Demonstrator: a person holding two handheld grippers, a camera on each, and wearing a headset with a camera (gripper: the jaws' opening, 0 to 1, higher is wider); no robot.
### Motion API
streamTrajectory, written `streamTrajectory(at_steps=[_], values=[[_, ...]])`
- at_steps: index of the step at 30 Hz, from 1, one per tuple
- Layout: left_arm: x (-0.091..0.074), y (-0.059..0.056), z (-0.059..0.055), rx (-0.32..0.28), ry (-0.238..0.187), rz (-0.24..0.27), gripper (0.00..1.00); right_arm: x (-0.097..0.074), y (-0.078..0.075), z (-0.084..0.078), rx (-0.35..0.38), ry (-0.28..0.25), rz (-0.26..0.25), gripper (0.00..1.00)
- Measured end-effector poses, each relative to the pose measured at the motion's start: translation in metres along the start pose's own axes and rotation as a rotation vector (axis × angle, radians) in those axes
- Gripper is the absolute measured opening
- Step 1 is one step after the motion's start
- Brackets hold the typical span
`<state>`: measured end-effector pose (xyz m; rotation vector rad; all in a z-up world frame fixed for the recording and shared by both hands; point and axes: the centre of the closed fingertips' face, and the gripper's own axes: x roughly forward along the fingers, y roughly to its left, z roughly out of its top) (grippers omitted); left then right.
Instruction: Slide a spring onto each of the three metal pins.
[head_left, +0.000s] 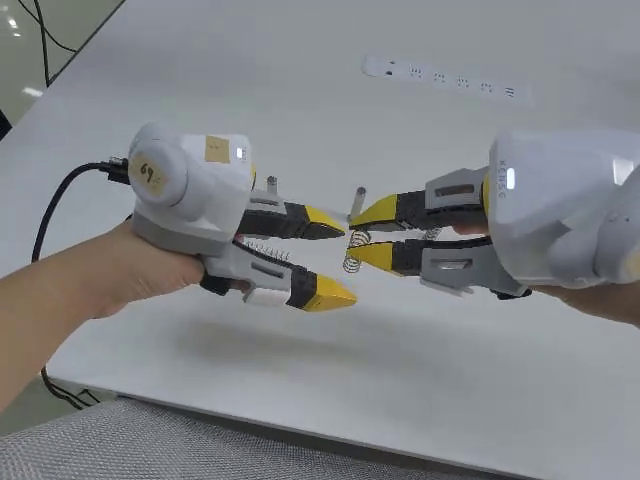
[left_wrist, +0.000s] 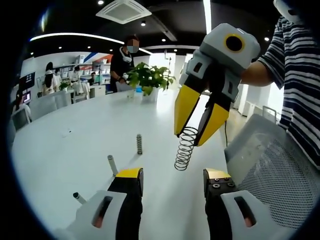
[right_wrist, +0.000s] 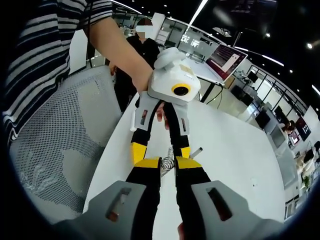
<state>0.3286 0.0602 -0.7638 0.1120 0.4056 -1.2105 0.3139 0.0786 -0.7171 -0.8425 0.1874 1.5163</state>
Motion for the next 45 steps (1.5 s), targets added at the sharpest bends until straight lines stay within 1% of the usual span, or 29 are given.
streamTrajectory(at_steps=[5, 13, 17, 20, 23, 25, 27, 30, 34, 37, 38, 40, 43, 45], values=[[-0.005, 0.005, -0.002, -0.011, -0.002, 0.027, 0.54, 0.000, -0.002, -0.001, 0.000, 0.003, -0.010, 0.11], [-0.022, 0.017, -0.005, -0.041, -0.017, 0.071, 0.61, 0.001, -0.006, -0.005, 0.001, 0.015, -0.027, 0.12], [-0.028, 0.020, -0.006, -0.033, -0.025, 0.095, 0.71, 0.002, -0.010, -0.007, 0.009, 0.017, -0.039, 0.12], [-0.034, 0.023, -0.010, -0.038, -0.020, 0.109, 0.73, 0.002, -0.014, -0.009, 0.007, 0.021, -0.047, 0.12], [-0.040, 0.027, -0.014, -0.047, -0.021, 0.133, 0.76, 0.003, -0.016, -0.009, 0.007, 0.023, -0.053, 0.12], [-0.044, 0.030, -0.016, -0.057, -0.024, 0.146, 0.79, 0.003, -0.018, -0.010, 0.010, 0.021, -0.056, 0.12], [-0.048, 0.032, -0.016, -0.073, -0.037, 0.159, 0.84, 0.004, -0.019, -0.010, 0.009, 0.023, -0.060, 0.12], [-0.053, 0.035, -0.018, -0.071, -0.042, 0.177, 0.89, 0.005, -0.020, -0.011, 0.012, 0.023, -0.063, 0.12], [-0.063, 0.042, -0.025, -0.070, -0.026, 0.213, 0.93, 0.006, -0.020, -0.013, 0.017, 0.025, -0.068, 0.12], [-0.070, 0.046, -0.024, -0.082, -0.050, 0.233, 0.97, 0.007, -0.020, -0.015, 0.024, 0.027, -0.071, 0.12], [-0.073, 0.047, -0.020, -0.090, -0.077, 0.241, 0.97, 0.007, -0.020, -0.016, 0.023, 0.030, -0.075, 0.12], [-0.077, 0.049, -0.019, -0.095, -0.094, 0.250, 0.97, 0.008, -0.019, -0.017, 0.026, 0.031, -0.074, 0.12], [-0.084, 0.054, -0.026, -0.088, -0.079, 0.275, 0.97, 0.008, -0.020, -0.019, 0.026, 0.033, -0.081, 0.12], [-0.087, 0.055, -0.028, -0.088, -0.076, 0.283, 0.97, 0.009, -0.022, -0.022, 0.035, 0.037, -0.091, 0.12]])
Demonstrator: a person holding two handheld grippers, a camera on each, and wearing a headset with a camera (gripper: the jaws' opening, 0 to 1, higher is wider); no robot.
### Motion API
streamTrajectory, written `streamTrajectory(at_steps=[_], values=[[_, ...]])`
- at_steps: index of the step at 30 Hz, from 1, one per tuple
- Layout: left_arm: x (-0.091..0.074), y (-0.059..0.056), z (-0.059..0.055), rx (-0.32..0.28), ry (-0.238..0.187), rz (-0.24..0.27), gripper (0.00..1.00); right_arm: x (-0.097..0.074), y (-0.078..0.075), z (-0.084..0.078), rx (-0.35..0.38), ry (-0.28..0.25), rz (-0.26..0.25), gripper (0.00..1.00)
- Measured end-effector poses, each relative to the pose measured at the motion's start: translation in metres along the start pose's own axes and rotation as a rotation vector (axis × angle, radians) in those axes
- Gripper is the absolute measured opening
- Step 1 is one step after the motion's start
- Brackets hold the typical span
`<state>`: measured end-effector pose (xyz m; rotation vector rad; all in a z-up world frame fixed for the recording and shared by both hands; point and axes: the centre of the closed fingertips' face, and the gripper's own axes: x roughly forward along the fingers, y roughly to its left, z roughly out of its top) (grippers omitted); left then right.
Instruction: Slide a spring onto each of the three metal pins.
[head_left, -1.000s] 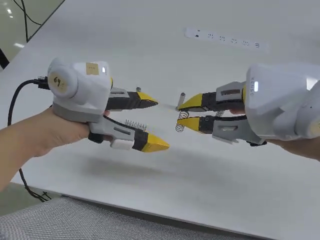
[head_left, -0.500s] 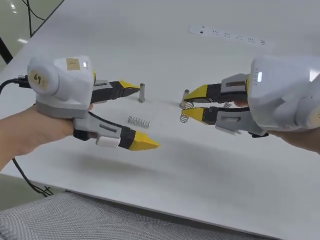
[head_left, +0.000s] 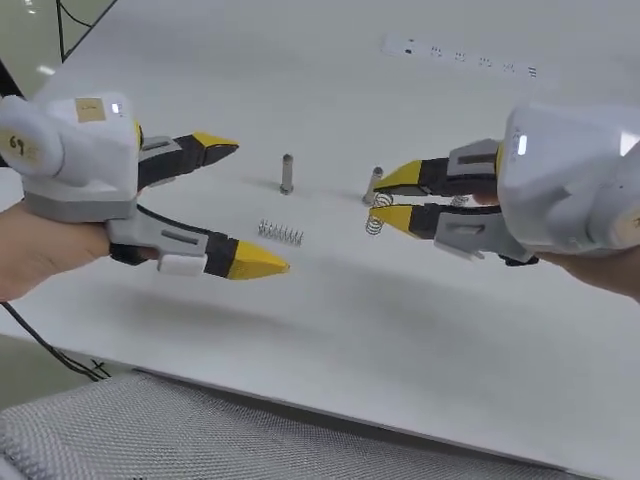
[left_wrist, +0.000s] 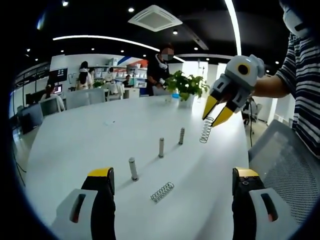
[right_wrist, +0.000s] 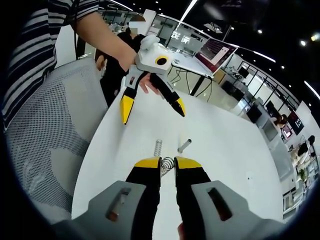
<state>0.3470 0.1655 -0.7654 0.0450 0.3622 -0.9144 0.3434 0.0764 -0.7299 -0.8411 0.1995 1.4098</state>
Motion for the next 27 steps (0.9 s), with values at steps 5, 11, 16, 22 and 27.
streamTrajectory(at_steps=[5, 11, 16, 22, 27], values=[[-0.007, 0.005, -0.004, -0.012, 0.002, 0.023, 0.97, 0.004, 0.000, -0.008, 0.012, 0.015, 0.009, 0.12], [-0.010, 0.007, -0.007, -0.023, 0.000, 0.041, 0.97, 0.009, 0.000, -0.016, 0.025, 0.034, 0.029, 0.12], [-0.013, 0.007, -0.010, -0.026, 0.001, 0.049, 0.97, 0.011, -0.010, -0.020, 0.036, 0.048, 0.023, 0.12], [-0.018, 0.012, -0.008, -0.036, -0.016, 0.070, 0.97, 0.014, -0.031, -0.024, 0.049, 0.056, -0.024, 0.12], [-0.020, 0.012, -0.007, -0.036, -0.024, 0.075, 0.97, 0.018, -0.049, -0.031, 0.081, 0.067, -0.072, 0.12]])
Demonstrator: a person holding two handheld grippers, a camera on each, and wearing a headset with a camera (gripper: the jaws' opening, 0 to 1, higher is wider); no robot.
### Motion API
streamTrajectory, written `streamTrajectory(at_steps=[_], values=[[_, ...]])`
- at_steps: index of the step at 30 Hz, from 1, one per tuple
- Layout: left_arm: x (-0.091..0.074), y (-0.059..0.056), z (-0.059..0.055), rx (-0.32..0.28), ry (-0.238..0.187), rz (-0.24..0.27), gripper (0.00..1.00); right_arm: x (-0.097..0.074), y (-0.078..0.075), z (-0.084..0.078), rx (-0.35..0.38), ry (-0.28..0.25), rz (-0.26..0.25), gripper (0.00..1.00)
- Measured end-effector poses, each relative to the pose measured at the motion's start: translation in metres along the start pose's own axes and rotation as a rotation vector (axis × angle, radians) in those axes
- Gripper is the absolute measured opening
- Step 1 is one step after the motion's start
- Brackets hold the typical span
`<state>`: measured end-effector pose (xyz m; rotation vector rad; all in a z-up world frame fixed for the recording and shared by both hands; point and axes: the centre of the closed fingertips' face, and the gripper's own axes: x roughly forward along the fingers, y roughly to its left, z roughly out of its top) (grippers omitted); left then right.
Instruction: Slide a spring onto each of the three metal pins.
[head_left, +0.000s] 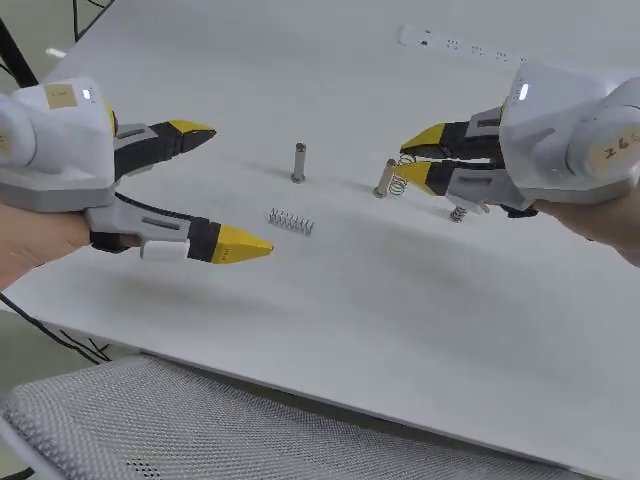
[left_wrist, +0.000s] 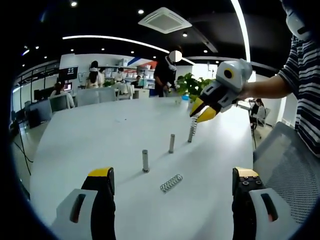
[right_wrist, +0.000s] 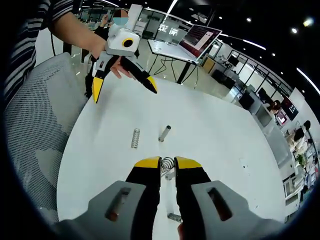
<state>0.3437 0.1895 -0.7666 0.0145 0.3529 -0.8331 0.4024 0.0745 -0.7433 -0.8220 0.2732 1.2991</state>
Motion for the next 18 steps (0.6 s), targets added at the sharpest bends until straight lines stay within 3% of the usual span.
streamTrajectory(at_steps=[8, 18], values=[[-0.003, 0.000, -0.004, -0.005, 0.004, 0.001, 0.97, 0.008, -0.026, -0.006, 0.062, 0.006, -0.061, 0.12], [-0.004, 0.002, -0.009, -0.008, 0.016, 0.008, 0.97, 0.022, -0.046, -0.015, 0.134, 0.009, -0.083, 0.12]])
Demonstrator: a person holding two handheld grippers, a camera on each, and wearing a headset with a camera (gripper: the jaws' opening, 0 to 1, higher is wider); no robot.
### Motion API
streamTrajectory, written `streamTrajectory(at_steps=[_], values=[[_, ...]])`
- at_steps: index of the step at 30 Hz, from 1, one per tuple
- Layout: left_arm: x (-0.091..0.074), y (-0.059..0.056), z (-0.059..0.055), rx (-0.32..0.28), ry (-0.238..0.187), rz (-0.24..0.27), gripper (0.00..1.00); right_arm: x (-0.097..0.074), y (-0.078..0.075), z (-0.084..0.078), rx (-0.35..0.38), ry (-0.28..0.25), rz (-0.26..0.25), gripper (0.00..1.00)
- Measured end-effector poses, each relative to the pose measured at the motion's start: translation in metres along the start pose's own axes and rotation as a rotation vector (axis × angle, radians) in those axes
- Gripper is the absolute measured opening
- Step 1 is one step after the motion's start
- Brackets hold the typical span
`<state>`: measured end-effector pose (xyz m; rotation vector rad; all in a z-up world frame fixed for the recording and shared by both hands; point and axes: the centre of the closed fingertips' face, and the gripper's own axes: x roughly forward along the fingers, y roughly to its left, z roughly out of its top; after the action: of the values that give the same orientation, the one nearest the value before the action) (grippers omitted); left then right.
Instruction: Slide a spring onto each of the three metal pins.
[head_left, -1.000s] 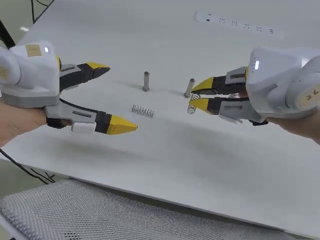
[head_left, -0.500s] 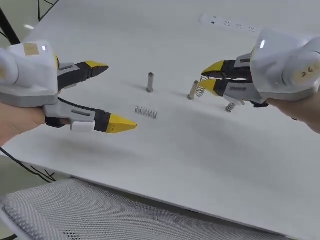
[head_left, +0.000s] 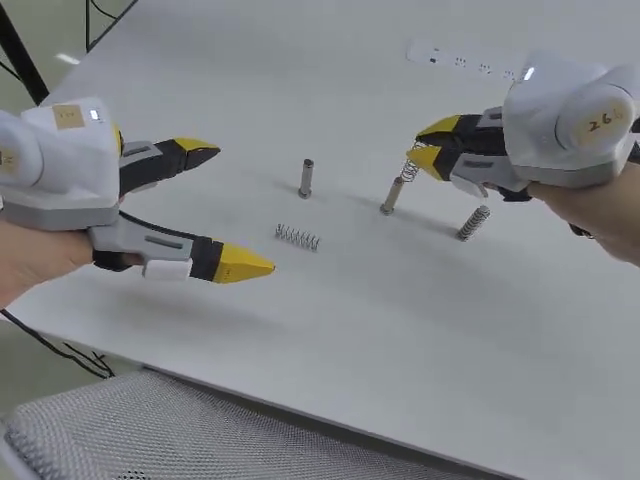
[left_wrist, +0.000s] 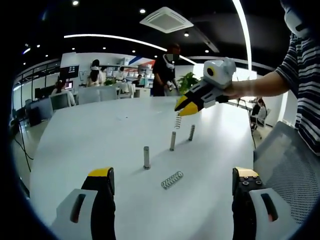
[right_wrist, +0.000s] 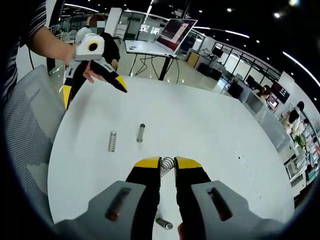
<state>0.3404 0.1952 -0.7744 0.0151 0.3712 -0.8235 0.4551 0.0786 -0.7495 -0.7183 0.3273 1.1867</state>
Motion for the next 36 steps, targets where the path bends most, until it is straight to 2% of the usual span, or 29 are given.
streamTrajectory(at_steps=[12, 23, 36], values=[[-0.002, 0.002, 0.000, -0.005, -0.010, 0.007, 0.97, 0.008, 0.006, -0.001, 0.010, 0.010, 0.011, 0.12], [-0.002, 0.004, -0.001, -0.003, -0.009, 0.015, 0.97, 0.014, 0.011, -0.015, 0.002, 0.042, 0.019, 0.12], [-0.001, 0.003, -0.004, -0.013, -0.004, 0.017, 0.95, 0.024, 0.029, -0.033, -0.021, 0.118, 0.049, 0.12]])
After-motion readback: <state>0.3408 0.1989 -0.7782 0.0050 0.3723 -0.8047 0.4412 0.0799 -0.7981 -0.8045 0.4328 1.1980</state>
